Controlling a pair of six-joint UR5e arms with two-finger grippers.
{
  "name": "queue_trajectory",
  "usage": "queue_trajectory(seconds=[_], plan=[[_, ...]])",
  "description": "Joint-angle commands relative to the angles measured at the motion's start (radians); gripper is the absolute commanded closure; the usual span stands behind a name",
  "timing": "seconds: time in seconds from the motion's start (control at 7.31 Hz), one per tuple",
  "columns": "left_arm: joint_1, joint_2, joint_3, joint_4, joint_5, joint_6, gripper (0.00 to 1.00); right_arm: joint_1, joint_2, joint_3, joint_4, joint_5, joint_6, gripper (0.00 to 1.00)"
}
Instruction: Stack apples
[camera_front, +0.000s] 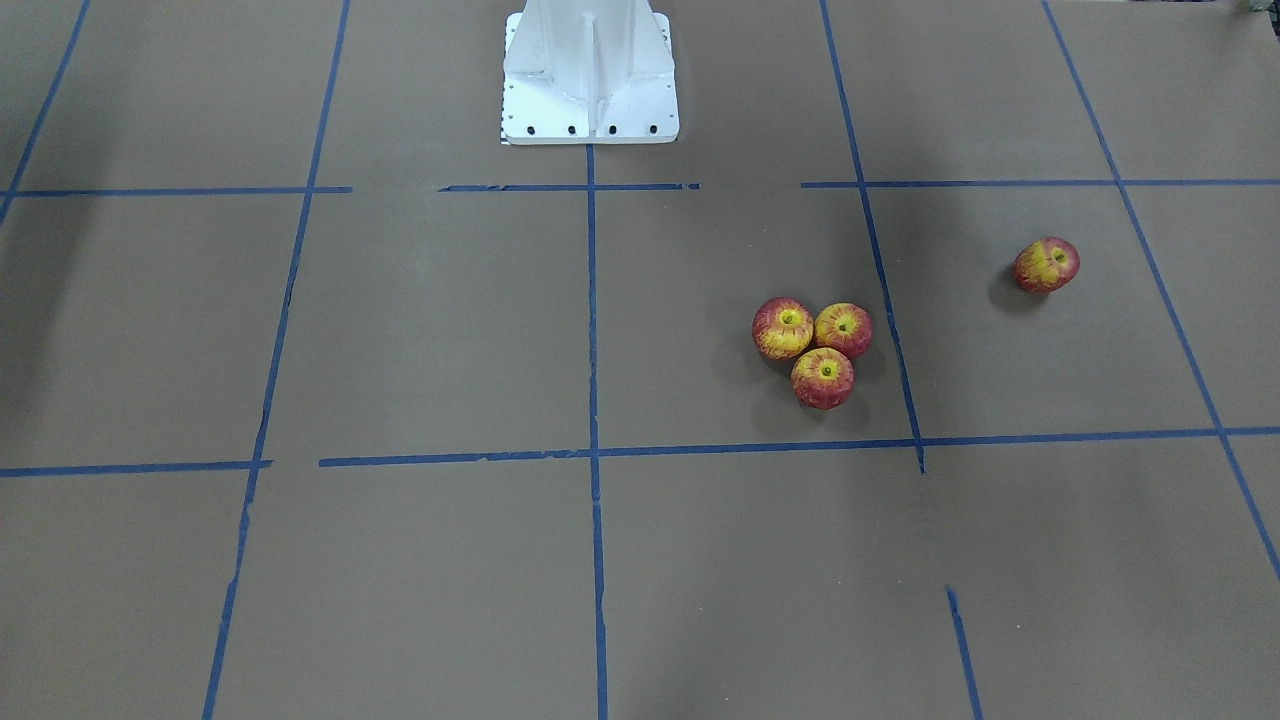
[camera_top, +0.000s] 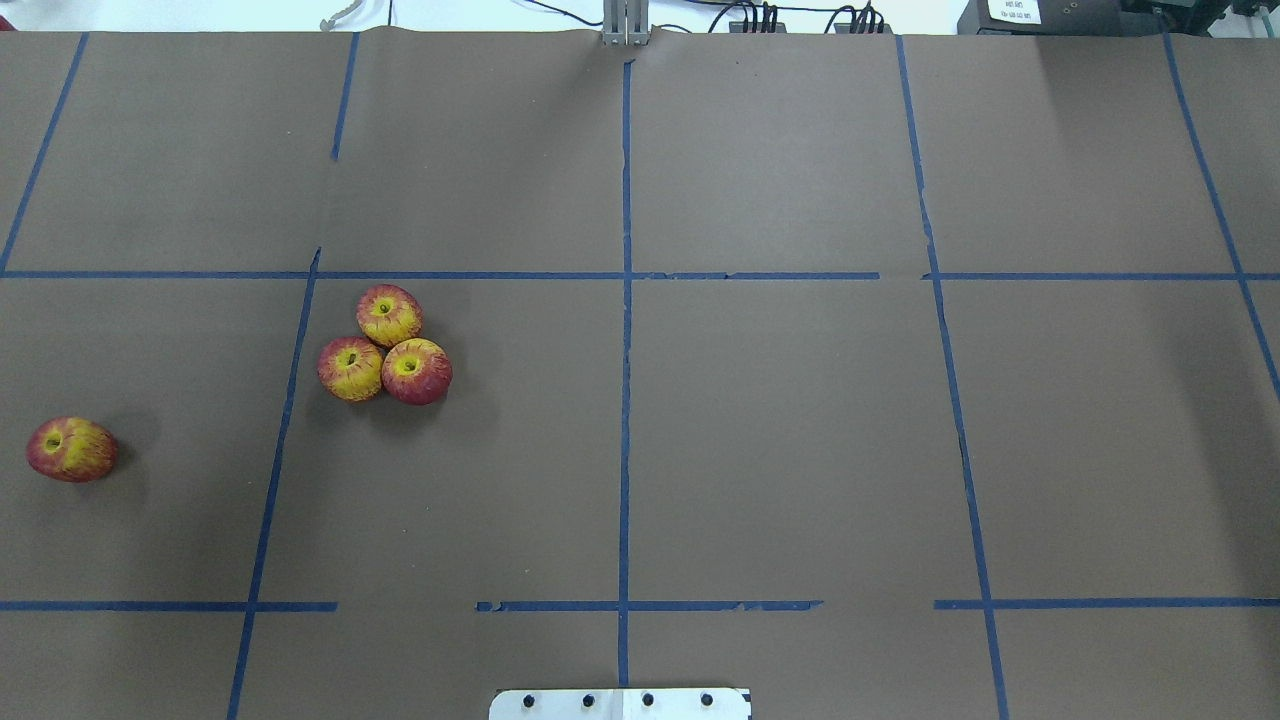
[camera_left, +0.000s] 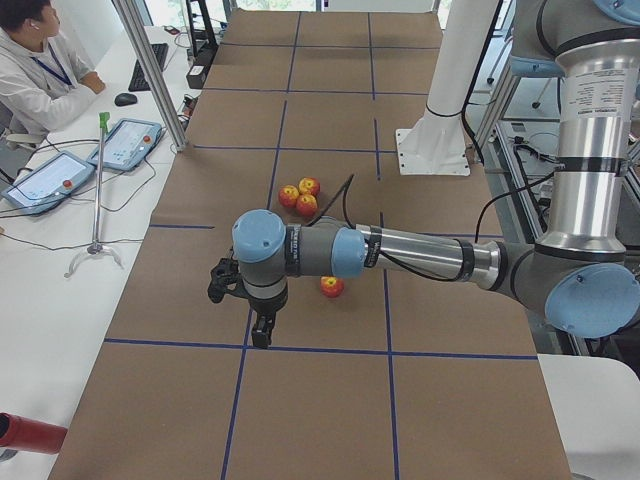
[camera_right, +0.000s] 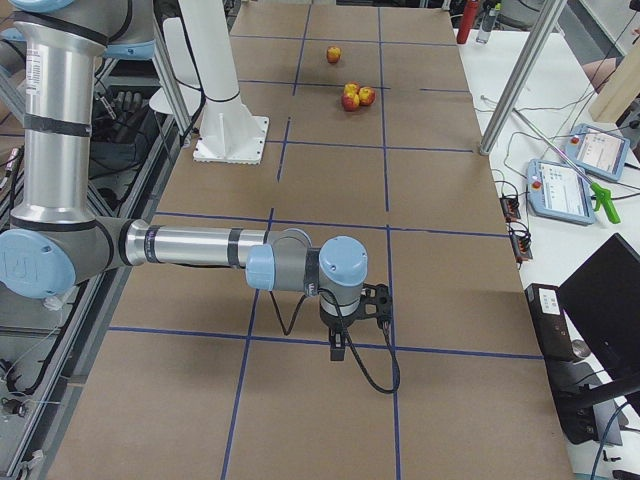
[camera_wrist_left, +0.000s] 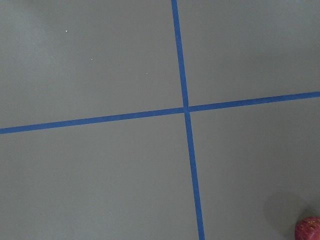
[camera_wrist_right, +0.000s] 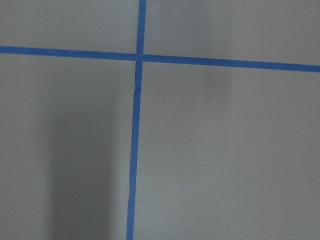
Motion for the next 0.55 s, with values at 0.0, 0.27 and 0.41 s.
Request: queue_trajectory(seconds=[0.0,0.27,0.41], plan=[[0.213,0.009,0.002,-0.245,-0.001,-0.336,0.00,0.000,0.000,0.000,0.000,0.000,0.000,0.00],[0.340,0.058,-0.024,-0.359,0.011,-0.485,0.00,0.000,0.000,0.000,0.000,0.000,0.000,0.00],[0.396,0.099,-0.029,-0.372,0.013,-0.497,0.00,0.000,0.000,0.000,0.000,0.000,0.000,0.00]])
